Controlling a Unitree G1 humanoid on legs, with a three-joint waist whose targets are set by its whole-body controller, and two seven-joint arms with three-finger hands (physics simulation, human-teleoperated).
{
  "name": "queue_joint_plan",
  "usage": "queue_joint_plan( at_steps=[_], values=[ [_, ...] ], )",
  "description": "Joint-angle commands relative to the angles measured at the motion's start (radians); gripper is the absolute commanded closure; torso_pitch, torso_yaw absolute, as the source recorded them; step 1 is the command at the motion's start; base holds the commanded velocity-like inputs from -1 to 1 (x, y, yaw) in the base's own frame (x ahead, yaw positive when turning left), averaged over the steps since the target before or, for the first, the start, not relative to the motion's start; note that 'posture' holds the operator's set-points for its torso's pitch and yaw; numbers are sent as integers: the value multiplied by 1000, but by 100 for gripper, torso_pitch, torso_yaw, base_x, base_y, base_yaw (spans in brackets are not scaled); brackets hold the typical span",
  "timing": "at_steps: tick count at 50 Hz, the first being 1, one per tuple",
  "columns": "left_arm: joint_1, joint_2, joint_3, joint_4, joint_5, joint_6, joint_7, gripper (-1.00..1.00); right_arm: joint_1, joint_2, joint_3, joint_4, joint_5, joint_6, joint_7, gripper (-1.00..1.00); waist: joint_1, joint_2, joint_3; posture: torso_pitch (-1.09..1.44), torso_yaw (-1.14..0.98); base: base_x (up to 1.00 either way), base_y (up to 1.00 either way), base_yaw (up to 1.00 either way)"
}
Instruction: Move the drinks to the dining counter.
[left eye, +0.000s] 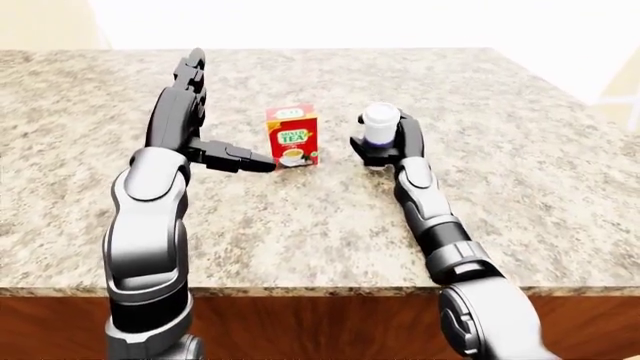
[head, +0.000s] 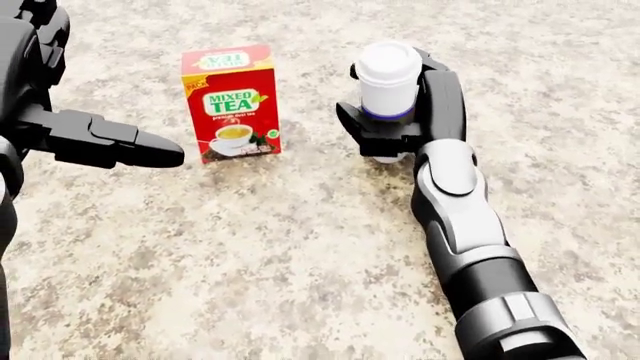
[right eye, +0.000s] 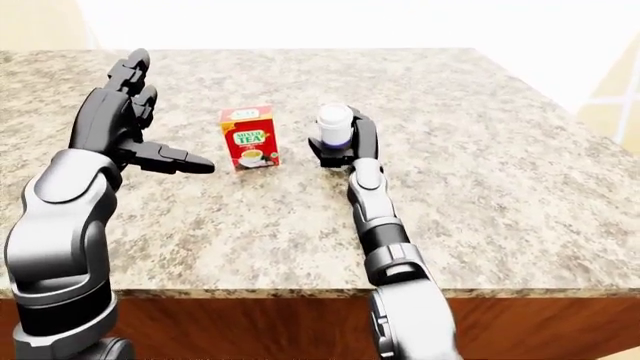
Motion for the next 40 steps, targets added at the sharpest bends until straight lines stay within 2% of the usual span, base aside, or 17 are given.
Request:
queue_joint_plan(
  at_steps=[1, 6, 10, 14, 17, 19, 40],
  values=[
    [-34, 9, 8, -33, 7, -25, 4, -100, -17, -6, 1, -26, -7, -19, -1, 49, -2, 6, -23, 0, 0, 0, 0, 0],
    [-31, 6, 8, -27, 9, -32, 3, -100, -16, -9, -1, -21, -12, -27, 1, 47, -2, 4, -23, 0, 0, 0, 0, 0],
    [-36, 7, 6, -36, 12, -22, -1, -100, -13, -9, -1, -30, -14, -24, -2, 38, -1, 4, -25, 0, 0, 0, 0, 0],
    [-37, 7, 9, -39, 11, -22, -4, -100, -7, -11, -2, -37, -13, -24, 3, 18, -1, 2, -26, 0, 0, 0, 0, 0],
    [-30, 8, 13, -47, 7, -19, -11, -100, -3, -12, -2, -39, -12, -24, 5, -9, 0, 1, -27, 0, 0, 0, 0, 0],
    [-32, 8, 13, -45, 6, -19, -9, -100, 1, -11, -3, -33, -11, -32, 8, -20, 0, 1, -27, 0, 0, 0, 0, 0],
    [-27, 7, 10, -47, 4, -24, -6, -100, 30, -34, -11, -56, -5, -44, 15, -49, 2, -4, -29, 0, 0, 0, 0, 0]
  ],
)
